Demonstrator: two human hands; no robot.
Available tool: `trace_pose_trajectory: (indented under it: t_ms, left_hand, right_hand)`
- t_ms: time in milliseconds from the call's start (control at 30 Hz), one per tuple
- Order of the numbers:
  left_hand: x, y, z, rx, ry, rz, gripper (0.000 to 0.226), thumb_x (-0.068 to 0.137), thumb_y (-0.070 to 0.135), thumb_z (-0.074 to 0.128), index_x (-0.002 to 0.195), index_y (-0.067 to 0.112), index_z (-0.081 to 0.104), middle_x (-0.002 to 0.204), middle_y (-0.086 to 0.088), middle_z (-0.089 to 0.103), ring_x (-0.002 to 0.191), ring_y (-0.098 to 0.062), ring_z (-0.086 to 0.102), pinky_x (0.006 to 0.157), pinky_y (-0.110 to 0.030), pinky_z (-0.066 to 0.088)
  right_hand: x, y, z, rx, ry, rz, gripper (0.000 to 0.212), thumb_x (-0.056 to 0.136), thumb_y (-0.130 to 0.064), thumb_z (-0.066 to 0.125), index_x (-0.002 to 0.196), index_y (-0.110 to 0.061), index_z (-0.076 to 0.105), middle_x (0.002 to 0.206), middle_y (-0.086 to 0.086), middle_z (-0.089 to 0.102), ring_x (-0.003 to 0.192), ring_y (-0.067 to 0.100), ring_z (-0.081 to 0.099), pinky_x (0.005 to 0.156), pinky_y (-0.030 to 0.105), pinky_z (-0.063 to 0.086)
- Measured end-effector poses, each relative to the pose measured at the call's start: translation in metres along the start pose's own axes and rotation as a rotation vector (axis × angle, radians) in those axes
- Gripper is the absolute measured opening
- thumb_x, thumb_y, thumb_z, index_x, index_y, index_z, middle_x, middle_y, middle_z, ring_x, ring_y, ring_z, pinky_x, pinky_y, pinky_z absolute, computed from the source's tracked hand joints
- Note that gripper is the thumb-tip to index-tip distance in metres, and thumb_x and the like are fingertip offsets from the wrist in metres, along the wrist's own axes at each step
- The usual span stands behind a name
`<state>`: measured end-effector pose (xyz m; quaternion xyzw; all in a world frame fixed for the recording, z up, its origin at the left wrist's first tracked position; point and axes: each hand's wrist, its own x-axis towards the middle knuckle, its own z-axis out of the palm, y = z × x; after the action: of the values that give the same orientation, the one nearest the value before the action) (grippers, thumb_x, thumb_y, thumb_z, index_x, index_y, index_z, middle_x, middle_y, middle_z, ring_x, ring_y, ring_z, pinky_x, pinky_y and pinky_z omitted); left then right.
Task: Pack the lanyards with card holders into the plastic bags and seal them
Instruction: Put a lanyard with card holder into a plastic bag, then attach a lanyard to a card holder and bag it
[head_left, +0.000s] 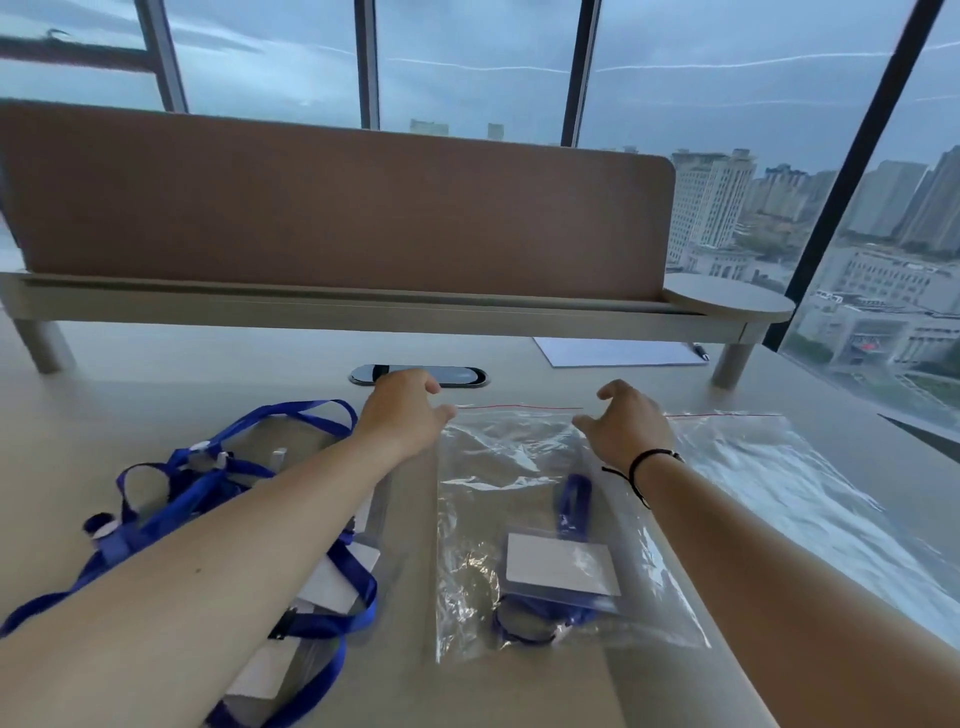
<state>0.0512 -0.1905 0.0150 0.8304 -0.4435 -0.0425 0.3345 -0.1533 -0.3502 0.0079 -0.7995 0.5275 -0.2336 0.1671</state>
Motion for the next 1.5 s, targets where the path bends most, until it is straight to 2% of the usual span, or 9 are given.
trace_pose_trajectory:
  t_ms: [100, 200, 333, 500, 600, 800, 1067, 1267, 1500]
  left_hand:
    - [-0.027, 0.008, -0.024, -0.031, -0.002, 0.091, 0.03, 0.092, 0.033, 0.068, 0.114, 0.014, 0.068, 0.109, 0.002, 0.068, 0.1, -0.013, 0.063, 0.079, -0.02, 0.043]
    - [-0.07, 0.011, -0.058, -0.089, 0.015, 0.185, 0.018, 0.094, 0.031, 0.066, 0.099, 0.017, 0.074, 0.092, 0.008, 0.07, 0.084, -0.001, 0.063, 0.068, -0.009, 0.04]
    - [-0.134, -0.012, -0.101, -0.086, -0.017, 0.227, 0.014, 0.096, 0.029, 0.062, 0.1, 0.022, 0.073, 0.086, 0.015, 0.069, 0.072, 0.006, 0.062, 0.067, -0.01, 0.043]
    - [-0.184, -0.064, -0.121, -0.039, -0.096, 0.172, 0.016, 0.097, 0.032, 0.06, 0.101, 0.029, 0.075, 0.09, 0.017, 0.072, 0.084, 0.004, 0.065, 0.075, -0.018, 0.052]
    - [-0.2, -0.085, -0.126, -0.025, -0.104, 0.173, 0.015, 0.097, 0.035, 0.06, 0.099, 0.031, 0.074, 0.091, 0.019, 0.071, 0.087, 0.004, 0.063, 0.076, -0.019, 0.05]
    - [-0.21, -0.079, -0.136, -0.119, -0.205, 0.292, 0.02, 0.087, 0.039, 0.071, 0.107, 0.035, 0.073, 0.107, 0.022, 0.069, 0.105, 0.006, 0.06, 0.089, -0.014, 0.048]
    - [-0.214, -0.079, -0.125, 0.098, -0.362, 0.279, 0.07, 0.073, 0.068, 0.07, 0.137, 0.046, 0.049, 0.127, 0.03, 0.054, 0.122, 0.011, 0.044, 0.104, -0.022, 0.041]
    - [-0.208, -0.083, -0.117, 0.106, -0.374, 0.248, 0.043, 0.082, 0.057, 0.067, 0.122, 0.042, 0.064, 0.101, 0.025, 0.06, 0.099, 0.006, 0.057, 0.091, -0.028, 0.05]
    - [-0.209, -0.077, -0.111, -0.002, -0.285, 0.269, 0.019, 0.092, 0.047, 0.062, 0.106, 0.038, 0.071, 0.092, 0.015, 0.065, 0.085, -0.006, 0.061, 0.076, -0.028, 0.052]
  right_hand:
    - [-0.03, -0.019, -0.011, 0.034, -0.014, -0.096, 0.04, 0.086, -0.039, 0.067, 0.122, -0.023, 0.058, 0.114, 0.003, 0.066, 0.102, 0.025, 0.061, 0.082, 0.034, 0.05]
    - [-0.074, -0.049, -0.021, 0.113, -0.088, -0.217, 0.029, 0.086, -0.041, 0.068, 0.111, -0.026, 0.064, 0.085, -0.009, 0.066, 0.079, 0.013, 0.059, 0.068, 0.027, 0.046]
    - [-0.146, -0.088, -0.016, 0.219, -0.209, -0.357, 0.019, 0.086, -0.04, 0.07, 0.099, -0.026, 0.069, 0.084, -0.009, 0.066, 0.071, 0.004, 0.059, 0.057, 0.017, 0.04]
    - [-0.215, -0.116, 0.014, 0.105, -0.433, -0.459, 0.022, 0.087, -0.048, 0.066, 0.101, -0.031, 0.069, 0.089, -0.012, 0.066, 0.079, 0.006, 0.059, 0.07, 0.024, 0.051]
    - [-0.235, -0.127, 0.022, 0.068, -0.41, -0.536, 0.03, 0.087, -0.057, 0.06, 0.101, -0.032, 0.07, 0.092, -0.011, 0.065, 0.083, 0.006, 0.059, 0.076, 0.029, 0.053]
    - [-0.257, -0.114, 0.018, -0.116, -0.37, -0.741, 0.066, 0.066, -0.088, 0.048, 0.118, -0.048, 0.06, 0.122, -0.022, 0.038, 0.116, 0.003, 0.032, 0.1, 0.025, 0.027]
    - [-0.257, -0.116, 0.022, -0.043, -0.419, -0.755, 0.034, 0.085, -0.057, 0.059, 0.117, -0.044, 0.06, 0.105, -0.023, 0.057, 0.103, 0.002, 0.046, 0.095, 0.027, 0.036]
    - [-0.251, -0.111, 0.016, 0.184, -0.437, -0.64, 0.021, 0.084, -0.018, 0.067, 0.091, -0.038, 0.07, 0.092, -0.022, 0.067, 0.09, 0.0, 0.059, 0.08, 0.012, 0.046]
    - [-0.25, -0.112, 0.015, 0.385, -0.27, -0.634, 0.022, 0.08, -0.012, 0.076, 0.078, -0.034, 0.075, 0.08, -0.019, 0.068, 0.086, 0.003, 0.063, 0.078, 0.013, 0.048]
